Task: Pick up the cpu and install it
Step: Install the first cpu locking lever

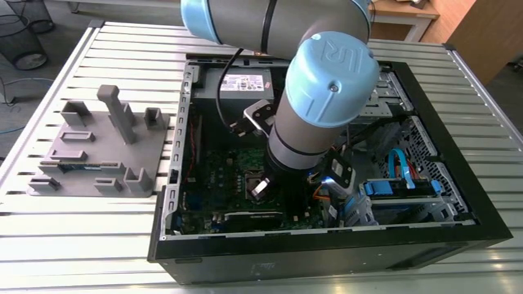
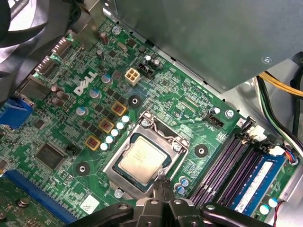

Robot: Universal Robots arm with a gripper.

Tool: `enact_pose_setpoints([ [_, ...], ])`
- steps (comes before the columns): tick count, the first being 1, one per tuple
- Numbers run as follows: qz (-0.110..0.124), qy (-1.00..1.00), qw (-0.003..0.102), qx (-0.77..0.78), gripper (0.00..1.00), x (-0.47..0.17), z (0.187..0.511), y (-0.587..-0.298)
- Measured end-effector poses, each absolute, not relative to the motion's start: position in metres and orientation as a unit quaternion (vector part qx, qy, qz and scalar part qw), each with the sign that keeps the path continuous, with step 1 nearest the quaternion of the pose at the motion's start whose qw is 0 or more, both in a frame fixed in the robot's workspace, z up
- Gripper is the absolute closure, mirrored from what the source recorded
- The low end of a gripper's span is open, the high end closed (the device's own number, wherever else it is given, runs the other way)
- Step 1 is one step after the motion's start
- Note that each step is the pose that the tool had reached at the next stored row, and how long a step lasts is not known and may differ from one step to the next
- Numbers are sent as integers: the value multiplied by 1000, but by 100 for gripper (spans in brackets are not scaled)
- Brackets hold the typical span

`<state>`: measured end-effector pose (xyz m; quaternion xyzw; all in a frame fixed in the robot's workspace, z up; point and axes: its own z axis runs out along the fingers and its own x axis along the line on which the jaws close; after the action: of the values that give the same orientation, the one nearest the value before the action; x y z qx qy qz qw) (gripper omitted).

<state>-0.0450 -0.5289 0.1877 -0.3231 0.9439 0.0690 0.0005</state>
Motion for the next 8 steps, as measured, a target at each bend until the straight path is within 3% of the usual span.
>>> enact_pose_setpoints([
  [8,69,938,-1,-341,89,-41,187,-529],
])
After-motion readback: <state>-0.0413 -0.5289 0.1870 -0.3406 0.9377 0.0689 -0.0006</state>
